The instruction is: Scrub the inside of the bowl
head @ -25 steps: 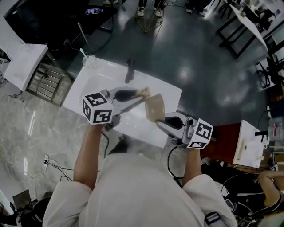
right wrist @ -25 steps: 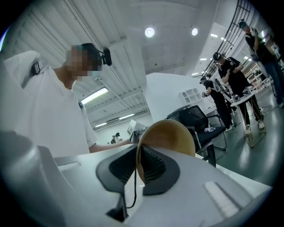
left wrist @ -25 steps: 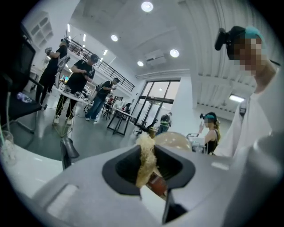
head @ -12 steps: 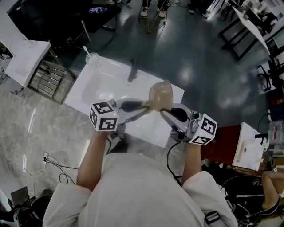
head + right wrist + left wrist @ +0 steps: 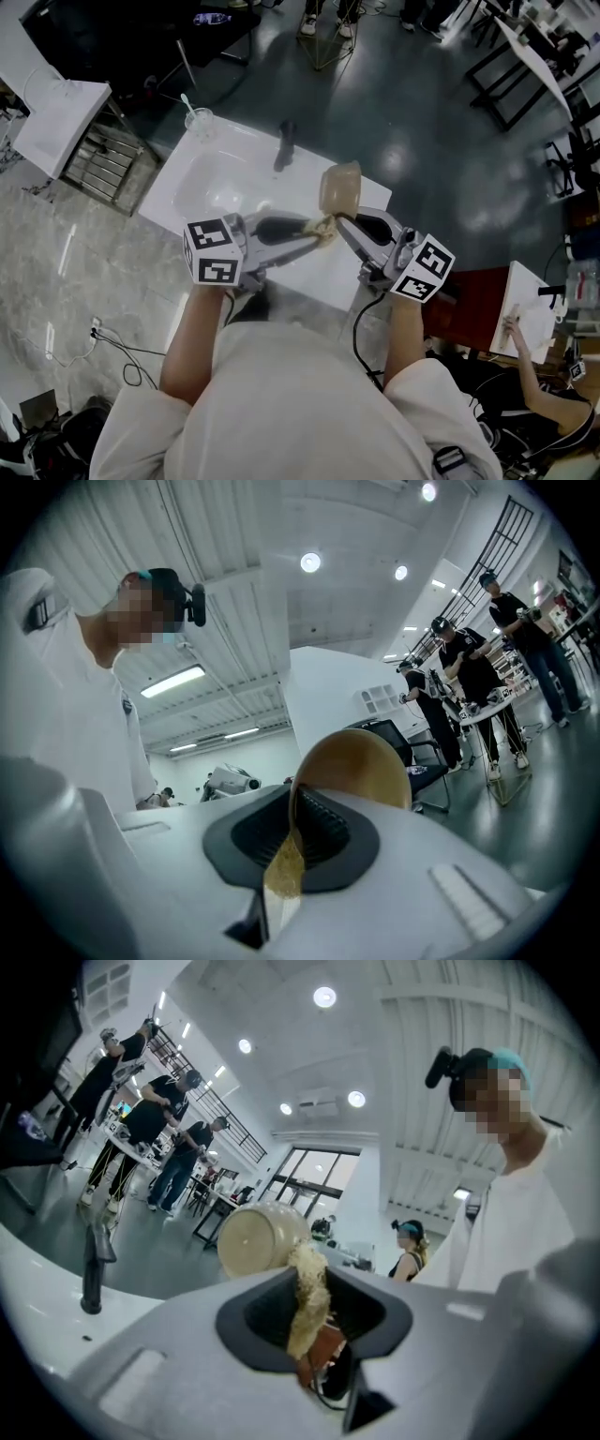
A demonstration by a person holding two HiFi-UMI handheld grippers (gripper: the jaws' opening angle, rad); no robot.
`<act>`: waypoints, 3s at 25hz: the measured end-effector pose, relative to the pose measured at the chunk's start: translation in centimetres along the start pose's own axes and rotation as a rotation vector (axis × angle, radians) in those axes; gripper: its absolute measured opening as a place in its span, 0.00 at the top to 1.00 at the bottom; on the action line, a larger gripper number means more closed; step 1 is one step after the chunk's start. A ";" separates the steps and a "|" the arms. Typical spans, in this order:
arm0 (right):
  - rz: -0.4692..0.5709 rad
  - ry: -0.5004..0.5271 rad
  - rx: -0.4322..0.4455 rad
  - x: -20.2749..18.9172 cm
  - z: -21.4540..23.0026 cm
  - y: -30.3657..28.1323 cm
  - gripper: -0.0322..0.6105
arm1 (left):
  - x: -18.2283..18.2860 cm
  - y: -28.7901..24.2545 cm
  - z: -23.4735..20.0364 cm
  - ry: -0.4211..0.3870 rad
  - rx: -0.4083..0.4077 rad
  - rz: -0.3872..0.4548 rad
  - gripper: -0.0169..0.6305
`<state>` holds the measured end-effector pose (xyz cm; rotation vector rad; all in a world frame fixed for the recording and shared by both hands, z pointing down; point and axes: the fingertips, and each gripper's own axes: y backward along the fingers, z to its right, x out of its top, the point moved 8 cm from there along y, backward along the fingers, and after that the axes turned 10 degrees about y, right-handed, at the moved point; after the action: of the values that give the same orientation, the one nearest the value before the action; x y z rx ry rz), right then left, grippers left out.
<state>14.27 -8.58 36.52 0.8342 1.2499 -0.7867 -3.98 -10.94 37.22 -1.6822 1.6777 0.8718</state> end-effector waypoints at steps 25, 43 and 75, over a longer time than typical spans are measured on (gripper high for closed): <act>-0.145 0.008 0.187 -2.5 -3.2 0.3 0.91 | 6.5 -0.6 -1.4 -0.192 0.190 -0.047 0.83; 0.132 -0.074 0.325 -0.1 -3.0 1.3 0.92 | 2.6 1.8 -5.1 0.034 0.130 0.011 0.83; -0.209 0.063 -0.008 -3.1 0.3 -0.2 0.93 | 4.2 0.0 0.1 -0.040 0.033 -0.009 0.83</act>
<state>13.82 -8.76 39.62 0.7340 1.4112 -0.9276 -4.09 -13.42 33.77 -1.6386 1.6484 0.8630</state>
